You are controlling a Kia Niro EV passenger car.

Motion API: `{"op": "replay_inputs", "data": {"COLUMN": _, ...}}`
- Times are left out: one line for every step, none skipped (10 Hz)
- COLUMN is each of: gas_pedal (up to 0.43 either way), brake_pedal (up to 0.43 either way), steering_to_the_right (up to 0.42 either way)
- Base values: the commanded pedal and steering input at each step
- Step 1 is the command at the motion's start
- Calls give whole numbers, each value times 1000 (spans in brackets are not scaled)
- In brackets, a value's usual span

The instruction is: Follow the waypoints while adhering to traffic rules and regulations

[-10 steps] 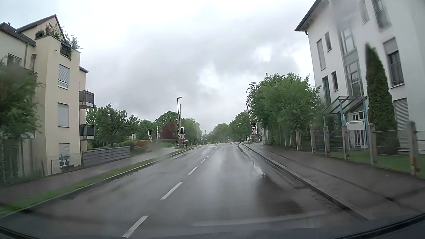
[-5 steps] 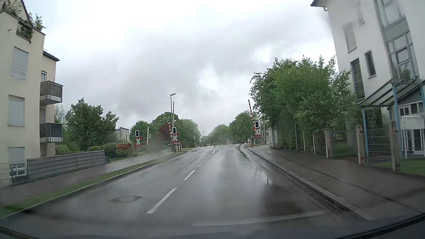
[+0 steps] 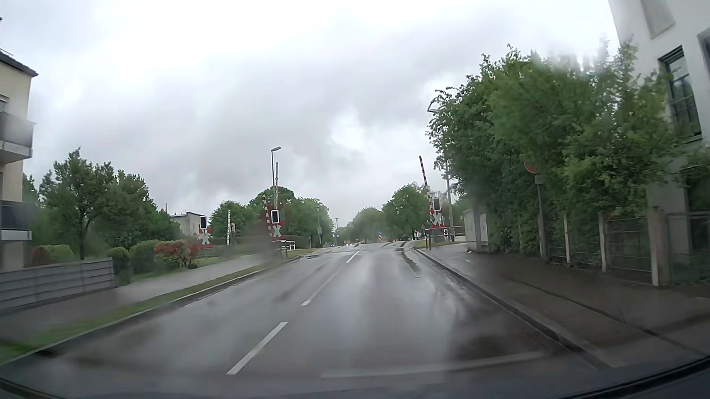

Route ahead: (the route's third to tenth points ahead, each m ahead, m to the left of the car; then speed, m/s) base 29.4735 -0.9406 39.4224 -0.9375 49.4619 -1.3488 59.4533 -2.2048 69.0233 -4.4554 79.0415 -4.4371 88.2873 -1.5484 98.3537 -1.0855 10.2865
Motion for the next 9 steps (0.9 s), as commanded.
{"op": "replay_inputs", "data": {"gas_pedal": 59, "brake_pedal": 0, "steering_to_the_right": 0}}
{"op": "replay_inputs", "data": {"gas_pedal": 59, "brake_pedal": 0, "steering_to_the_right": 0}}
{"op": "replay_inputs", "data": {"gas_pedal": 59, "brake_pedal": 0, "steering_to_the_right": 0}}
{"op": "replay_inputs", "data": {"gas_pedal": 47, "brake_pedal": 0, "steering_to_the_right": 0}}
{"op": "replay_inputs", "data": {"gas_pedal": 8, "brake_pedal": 0, "steering_to_the_right": 0}}
{"op": "replay_inputs", "data": {"gas_pedal": 0, "brake_pedal": 0, "steering_to_the_right": 0}}
{"op": "replay_inputs", "data": {"gas_pedal": 0, "brake_pedal": 0, "steering_to_the_right": 0}}
{"op": "replay_inputs", "data": {"gas_pedal": 0, "brake_pedal": 0, "steering_to_the_right": 0}}
{"op": "replay_inputs", "data": {"gas_pedal": 0, "brake_pedal": 0, "steering_to_the_right": 0}}
